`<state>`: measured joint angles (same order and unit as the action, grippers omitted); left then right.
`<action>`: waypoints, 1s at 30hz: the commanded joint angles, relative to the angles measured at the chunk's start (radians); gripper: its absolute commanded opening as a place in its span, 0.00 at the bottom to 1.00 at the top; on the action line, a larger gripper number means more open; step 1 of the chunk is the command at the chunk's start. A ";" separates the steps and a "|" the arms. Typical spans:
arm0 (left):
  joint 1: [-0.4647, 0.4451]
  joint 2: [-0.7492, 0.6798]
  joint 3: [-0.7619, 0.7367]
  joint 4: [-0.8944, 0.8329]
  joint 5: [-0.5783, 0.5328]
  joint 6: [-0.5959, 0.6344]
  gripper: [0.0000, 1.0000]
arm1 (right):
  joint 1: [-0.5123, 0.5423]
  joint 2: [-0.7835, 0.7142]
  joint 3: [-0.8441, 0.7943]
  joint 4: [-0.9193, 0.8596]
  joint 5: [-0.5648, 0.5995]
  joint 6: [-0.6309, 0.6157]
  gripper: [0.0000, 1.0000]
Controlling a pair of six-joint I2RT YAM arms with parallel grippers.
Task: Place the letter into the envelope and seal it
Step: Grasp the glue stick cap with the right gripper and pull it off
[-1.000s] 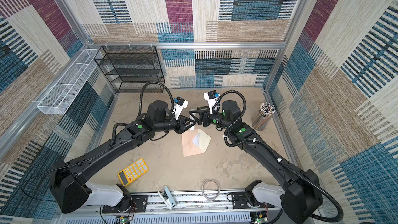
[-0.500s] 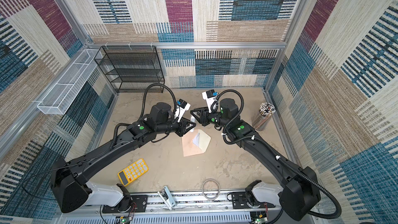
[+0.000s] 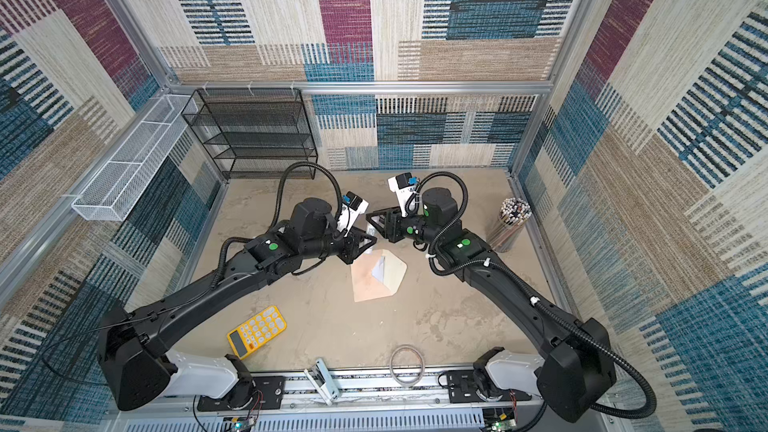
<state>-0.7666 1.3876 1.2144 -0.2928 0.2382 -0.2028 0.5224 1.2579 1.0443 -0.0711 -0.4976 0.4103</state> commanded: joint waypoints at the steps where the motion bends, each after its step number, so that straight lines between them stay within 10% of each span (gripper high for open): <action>1: -0.002 0.003 0.012 0.018 -0.005 0.024 0.06 | -0.001 0.006 0.010 -0.005 0.002 0.010 0.27; 30: -0.025 0.053 -0.124 -0.049 -0.112 0.048 0.00 | -0.073 0.017 0.152 -0.079 0.095 -0.025 0.00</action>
<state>-0.7921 1.4326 1.1133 -0.0917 0.1844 -0.1577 0.4683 1.2812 1.1664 -0.3389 -0.4637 0.3836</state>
